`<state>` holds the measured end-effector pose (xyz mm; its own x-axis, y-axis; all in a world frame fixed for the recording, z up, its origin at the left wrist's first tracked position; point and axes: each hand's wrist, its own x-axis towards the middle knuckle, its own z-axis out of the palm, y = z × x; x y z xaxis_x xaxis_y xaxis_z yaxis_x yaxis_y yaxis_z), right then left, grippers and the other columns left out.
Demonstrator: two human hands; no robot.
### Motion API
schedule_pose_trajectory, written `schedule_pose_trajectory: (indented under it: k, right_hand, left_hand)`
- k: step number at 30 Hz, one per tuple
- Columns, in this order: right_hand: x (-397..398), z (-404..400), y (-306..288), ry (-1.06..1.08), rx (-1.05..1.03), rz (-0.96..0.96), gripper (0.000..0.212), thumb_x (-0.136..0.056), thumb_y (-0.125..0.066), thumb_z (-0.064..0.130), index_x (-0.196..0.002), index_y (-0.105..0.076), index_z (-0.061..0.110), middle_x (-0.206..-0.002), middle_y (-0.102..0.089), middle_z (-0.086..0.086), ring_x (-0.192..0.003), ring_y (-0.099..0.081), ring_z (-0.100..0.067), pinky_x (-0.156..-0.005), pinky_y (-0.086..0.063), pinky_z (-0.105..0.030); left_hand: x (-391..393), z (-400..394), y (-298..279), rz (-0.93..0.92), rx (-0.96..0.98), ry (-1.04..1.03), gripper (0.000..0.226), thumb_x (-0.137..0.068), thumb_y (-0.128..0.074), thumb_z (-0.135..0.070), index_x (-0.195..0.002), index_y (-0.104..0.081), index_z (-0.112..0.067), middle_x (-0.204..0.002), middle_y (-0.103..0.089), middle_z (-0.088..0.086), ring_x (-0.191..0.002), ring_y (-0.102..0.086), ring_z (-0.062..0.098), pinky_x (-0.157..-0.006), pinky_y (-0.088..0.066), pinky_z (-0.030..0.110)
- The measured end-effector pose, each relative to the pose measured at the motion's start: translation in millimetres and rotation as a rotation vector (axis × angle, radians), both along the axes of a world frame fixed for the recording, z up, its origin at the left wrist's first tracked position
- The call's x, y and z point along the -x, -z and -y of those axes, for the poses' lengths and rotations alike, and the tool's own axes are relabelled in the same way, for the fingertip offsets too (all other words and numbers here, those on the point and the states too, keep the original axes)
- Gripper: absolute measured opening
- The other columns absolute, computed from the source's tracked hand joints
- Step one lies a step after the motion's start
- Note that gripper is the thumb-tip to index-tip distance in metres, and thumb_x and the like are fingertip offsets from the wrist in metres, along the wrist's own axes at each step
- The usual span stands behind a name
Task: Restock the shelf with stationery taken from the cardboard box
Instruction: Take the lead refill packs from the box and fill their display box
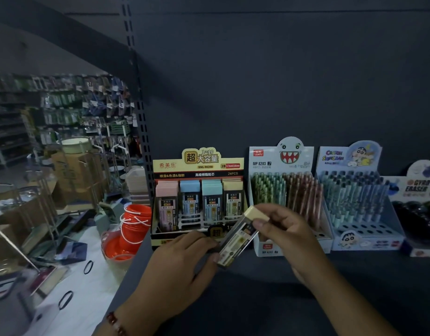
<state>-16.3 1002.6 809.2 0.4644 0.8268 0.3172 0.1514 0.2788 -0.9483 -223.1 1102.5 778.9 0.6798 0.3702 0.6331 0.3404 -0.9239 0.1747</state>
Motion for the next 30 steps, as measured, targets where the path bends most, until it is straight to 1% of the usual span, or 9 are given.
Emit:
schedule_pose_trajectory:
  k: [5,10,14,17,20,22,24,27,30]
  right_hand:
    - [0,4,2,0.035,-0.034,0.058,0.034,-0.086,-0.068,0.010,-0.093,-0.076,0.042,-0.096,-0.074,0.002,-0.089,-0.068,-0.013,-0.071,-0.055,-0.022]
    - [2,9,0,0.068,-0.041,0.151,0.038,-0.087,-0.068,0.011,-0.091,-0.075,0.048,-0.099,-0.074,0.012,-0.092,-0.068,-0.005,-0.074,-0.054,-0.020]
    - [-2,10,-9,0.143,-0.045,0.215,0.036,-0.088,-0.069,0.015,-0.092,-0.074,0.051,-0.098,-0.073,0.015,-0.091,-0.067,-0.007,-0.079,-0.054,-0.028]
    - [-7,8,-22,0.209,-0.037,0.273,0.033,-0.089,-0.069,0.022,-0.093,-0.072,0.054,-0.093,-0.072,0.016,-0.083,-0.067,-0.006,-0.075,-0.054,-0.034]
    - [-11,5,-38,0.256,-0.057,0.327,0.032,-0.089,-0.068,0.022,-0.091,-0.071,0.054,-0.087,-0.072,0.006,-0.057,-0.060,-0.002,-0.061,-0.049,-0.030]
    - [-13,1,-48,0.274,-0.069,0.377,0.028,-0.090,-0.067,0.023,-0.092,-0.071,0.050,-0.083,-0.071,-0.002,-0.049,-0.055,-0.004,-0.053,-0.047,-0.027]
    - [-13,-3,-56,0.268,-0.084,0.423,0.024,-0.091,-0.067,0.024,-0.097,-0.070,0.047,-0.083,-0.071,0.003,-0.056,-0.059,-0.006,-0.055,-0.046,-0.022]
    - [-15,-14,-64,0.264,-0.084,0.484,0.022,-0.092,-0.065,0.021,-0.105,-0.069,0.038,-0.074,-0.067,0.026,-0.071,-0.062,0.009,-0.060,-0.042,-0.006]
    - [-17,-30,-67,0.259,-0.072,0.546,0.023,-0.093,-0.065,0.020,-0.113,-0.069,0.030,-0.078,-0.066,0.019,-0.071,-0.059,0.012,-0.058,-0.040,-0.003]
  left_hand:
    - [1,0,0,-0.035,0.034,-0.007,0.033,-0.098,-0.042,-0.045,-0.111,-0.067,-0.028,-0.104,-0.062,-0.016,-0.091,-0.059,0.000,-0.070,-0.049,0.017]
    - [0,-5,4,-0.099,0.051,-0.030,0.039,-0.098,-0.038,-0.047,-0.121,-0.063,-0.027,-0.114,-0.057,-0.012,-0.105,-0.053,0.007,-0.086,-0.048,0.026]
    - [0,-9,7,-0.147,0.066,-0.083,0.041,-0.096,-0.035,-0.047,-0.126,-0.058,-0.031,-0.121,-0.052,-0.013,-0.113,-0.048,0.009,-0.096,-0.041,0.027]
    - [0,-12,10,-0.183,0.081,-0.139,0.042,-0.094,-0.038,-0.045,-0.131,-0.053,-0.031,-0.129,-0.049,-0.011,-0.122,-0.045,0.013,-0.104,-0.037,0.031]
    - [0,-14,12,-0.239,0.095,-0.190,0.045,-0.096,-0.043,-0.040,-0.141,-0.044,-0.033,-0.144,-0.038,-0.008,-0.136,-0.032,0.016,-0.113,-0.026,0.033]
    - [0,-14,13,-0.271,0.084,-0.218,0.048,-0.098,-0.042,-0.040,-0.145,-0.037,-0.034,-0.152,-0.030,-0.005,-0.142,-0.022,0.017,-0.116,-0.019,0.034]
    - [-1,-13,12,-0.295,0.074,-0.238,0.050,-0.099,-0.040,-0.041,-0.148,-0.031,-0.036,-0.155,-0.024,-0.005,-0.145,-0.017,0.018,-0.118,-0.014,0.034]
    - [0,-13,12,-0.317,0.064,-0.254,0.051,-0.099,-0.038,-0.041,-0.149,-0.028,-0.037,-0.157,-0.022,-0.005,-0.146,-0.015,0.018,-0.118,-0.011,0.035]
    - [0,-14,12,-0.311,0.067,-0.256,0.050,-0.099,-0.039,-0.040,-0.148,-0.031,-0.036,-0.156,-0.025,-0.005,-0.145,-0.017,0.018,-0.117,-0.012,0.037]
